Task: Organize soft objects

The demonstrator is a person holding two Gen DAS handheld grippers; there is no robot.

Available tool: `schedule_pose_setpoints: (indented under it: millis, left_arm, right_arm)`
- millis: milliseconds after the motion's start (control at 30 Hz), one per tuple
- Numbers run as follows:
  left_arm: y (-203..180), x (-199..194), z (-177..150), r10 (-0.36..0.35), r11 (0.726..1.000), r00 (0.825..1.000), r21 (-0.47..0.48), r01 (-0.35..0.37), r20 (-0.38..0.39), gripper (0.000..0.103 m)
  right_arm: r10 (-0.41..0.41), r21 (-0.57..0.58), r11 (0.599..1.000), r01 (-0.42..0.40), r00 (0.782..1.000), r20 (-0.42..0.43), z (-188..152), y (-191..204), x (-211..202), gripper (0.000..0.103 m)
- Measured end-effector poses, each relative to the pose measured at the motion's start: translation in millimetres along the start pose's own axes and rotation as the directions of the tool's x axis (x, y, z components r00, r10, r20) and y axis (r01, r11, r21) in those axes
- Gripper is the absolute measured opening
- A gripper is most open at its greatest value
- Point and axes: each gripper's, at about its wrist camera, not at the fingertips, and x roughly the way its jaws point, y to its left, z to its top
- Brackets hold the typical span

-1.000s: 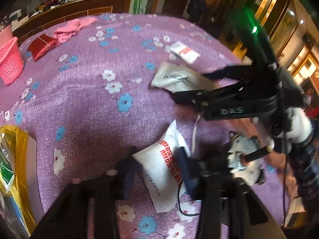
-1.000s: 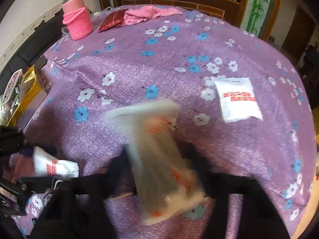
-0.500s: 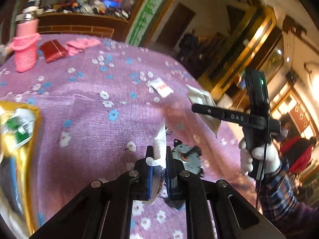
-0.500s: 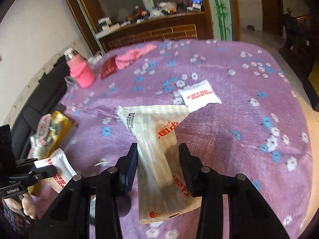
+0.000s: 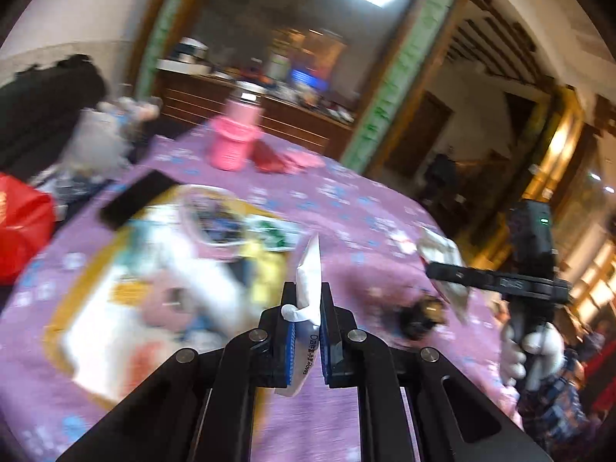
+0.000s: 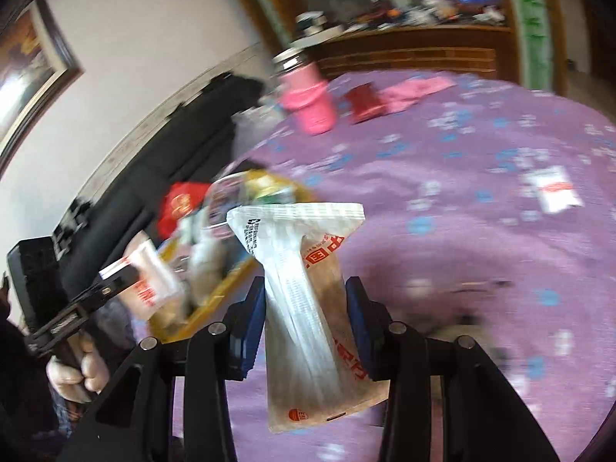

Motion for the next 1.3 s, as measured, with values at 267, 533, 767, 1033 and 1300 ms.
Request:
schedule_pose_setpoints:
  millis: [267,533,767,1033,1300]
  left_arm:
    - [60,14,1,0.214,0.976,0.977,-0.046,-0.214,0.006,0.014]
    - [74,14,-6,0.299,0.954,0.952,-0.034,-0.298,0.065,0.027]
    - [91,-3,-9,0.298,0.950,0.950,-0.128,-0.285,0.092,0.064]
    - [80,-27,-13,0.384,0.919,0.915,-0.149,-0.365,0.123,0.082]
    - [41,-30,-20,0.477,0.878,0.862,-0.059,-0.475,0.170,0.094]
  right_arm:
    - [0.084,-0.057,0.994,-0.090,0.991,-0.104,5,89,71,0.041]
    - [0.060,-0.072,0.995,-0.070,0.989,-0.138,13,130,116,0.041]
    - [-0.041,-0.098,0.995,0.030,0.994,-0.105,19,141,139,0.057]
    - [-0.060,-0.111,0.992,0.060,0.998,0.008,11,142,104,0.075]
    - [-0.083,-0.105,0.990,0.095,0.990,0.111,-20,128,57,0.081]
